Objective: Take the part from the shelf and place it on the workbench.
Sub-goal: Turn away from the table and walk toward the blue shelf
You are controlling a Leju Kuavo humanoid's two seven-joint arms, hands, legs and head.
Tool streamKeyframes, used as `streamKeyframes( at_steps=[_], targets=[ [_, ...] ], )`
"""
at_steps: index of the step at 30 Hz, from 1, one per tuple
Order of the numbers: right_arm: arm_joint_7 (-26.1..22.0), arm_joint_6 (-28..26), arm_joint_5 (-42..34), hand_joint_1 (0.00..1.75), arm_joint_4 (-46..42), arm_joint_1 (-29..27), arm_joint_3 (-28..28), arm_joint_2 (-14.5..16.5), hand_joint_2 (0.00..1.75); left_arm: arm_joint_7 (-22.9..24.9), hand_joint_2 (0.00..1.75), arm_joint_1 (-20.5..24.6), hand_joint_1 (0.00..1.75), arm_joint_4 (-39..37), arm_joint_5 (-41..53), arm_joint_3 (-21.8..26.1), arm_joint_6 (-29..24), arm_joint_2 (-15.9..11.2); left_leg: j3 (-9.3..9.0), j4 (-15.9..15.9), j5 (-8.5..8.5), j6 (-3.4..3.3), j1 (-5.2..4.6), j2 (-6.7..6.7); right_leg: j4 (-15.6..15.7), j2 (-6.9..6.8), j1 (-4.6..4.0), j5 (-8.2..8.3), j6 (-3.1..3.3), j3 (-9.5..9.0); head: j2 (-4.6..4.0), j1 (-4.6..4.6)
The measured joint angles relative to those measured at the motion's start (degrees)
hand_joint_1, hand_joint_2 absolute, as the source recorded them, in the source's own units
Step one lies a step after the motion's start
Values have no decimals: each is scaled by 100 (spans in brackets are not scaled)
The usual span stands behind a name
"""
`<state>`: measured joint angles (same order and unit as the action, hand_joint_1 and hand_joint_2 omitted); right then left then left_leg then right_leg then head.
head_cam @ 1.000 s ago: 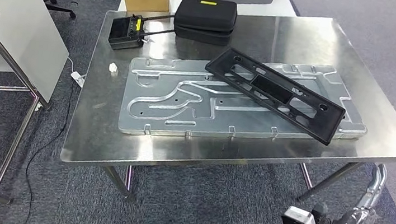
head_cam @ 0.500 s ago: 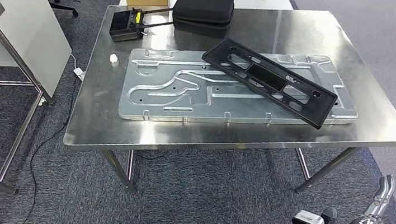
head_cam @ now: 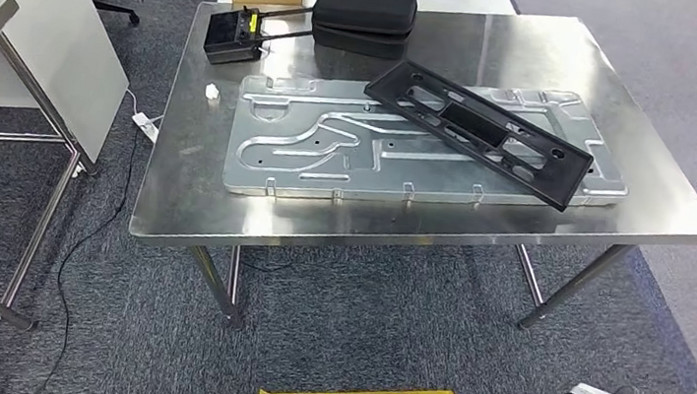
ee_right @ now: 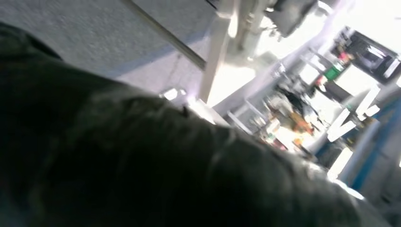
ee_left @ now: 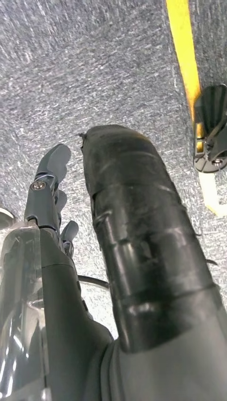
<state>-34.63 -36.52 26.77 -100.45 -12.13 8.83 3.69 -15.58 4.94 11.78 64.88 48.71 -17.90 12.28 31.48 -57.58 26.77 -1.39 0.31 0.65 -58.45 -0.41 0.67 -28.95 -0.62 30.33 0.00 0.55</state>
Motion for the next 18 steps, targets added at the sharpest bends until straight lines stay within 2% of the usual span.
streamKeyframes(
  at_steps=[2,4,6,8,9,10,11,12,14,16,18],
  targets=[
    [-46,182,-131,0,208,25,220,22,0,1,0,2,0,0,-4,28,-3,4,3,5,-21,62,-7,4,14,22,-10,26,69,17,0,-1],
    [-102,364,-240,0,450,77,488,78,0,2,0,1,0,0,-6,58,-7,7,51,-87,62,115,2,-3,52,31,18,77,146,30,0,-3],
    [-178,552,-322,0,778,172,807,152,0,7,0,-1,0,0,-7,82,-10,7,278,-594,413,154,18,-15,77,35,34,126,211,63,0,-7],
    [-245,712,-368,0,1226,281,1169,212,0,14,0,-5,0,0,-9,103,-11,7,606,-1369,794,177,27,-17,70,46,22,150,234,111,0,-9],
    [-269,768,-377,0,1472,330,1358,236,0,19,0,-11,0,0,-10,112,-11,7,691,-1597,848,181,28,-17,62,58,16,156,235,125,0,-9],
    [-292,805,-376,0,1720,382,1552,257,0,24,0,-18,0,0,-14,120,-13,7,670,-1602,784,177,29,-19,52,76,12,159,233,133,0,-8],
    [-318,836,-367,0,1982,440,1751,276,0,29,0,-25,0,0,-16,126,-14,7,533,-1368,618,164,29,-28,37,102,11,158,228,136,0,-8],
    [-351,862,-347,0,2238,504,1934,292,0,36,0,-30,0,0,-19,133,-16,7,324,-974,409,140,28,-67,21,132,11,155,222,140,0,-8],
    [-415,900,-285,0,2796,655,2284,314,0,47,0,-34,0,0,-30,163,-22,7,-39,-262,173,88,23,-220,-17,196,2,154,176,174,0,-8],
    [-465,928,-235,0,3420,819,2674,321,0,57,0,-35,0,0,-41,200,-31,7,-132,-39,169,61,9,-305,-29,257,4,179,101,221,0,-8],
    [-489,956,-252,0,4063,940,3097,293,0,70,0,-36,0,0,-46,222,-45,12,-134,13,126,13,23,-244,-24,295,11,195,26,233,0,-9]
  ],
)
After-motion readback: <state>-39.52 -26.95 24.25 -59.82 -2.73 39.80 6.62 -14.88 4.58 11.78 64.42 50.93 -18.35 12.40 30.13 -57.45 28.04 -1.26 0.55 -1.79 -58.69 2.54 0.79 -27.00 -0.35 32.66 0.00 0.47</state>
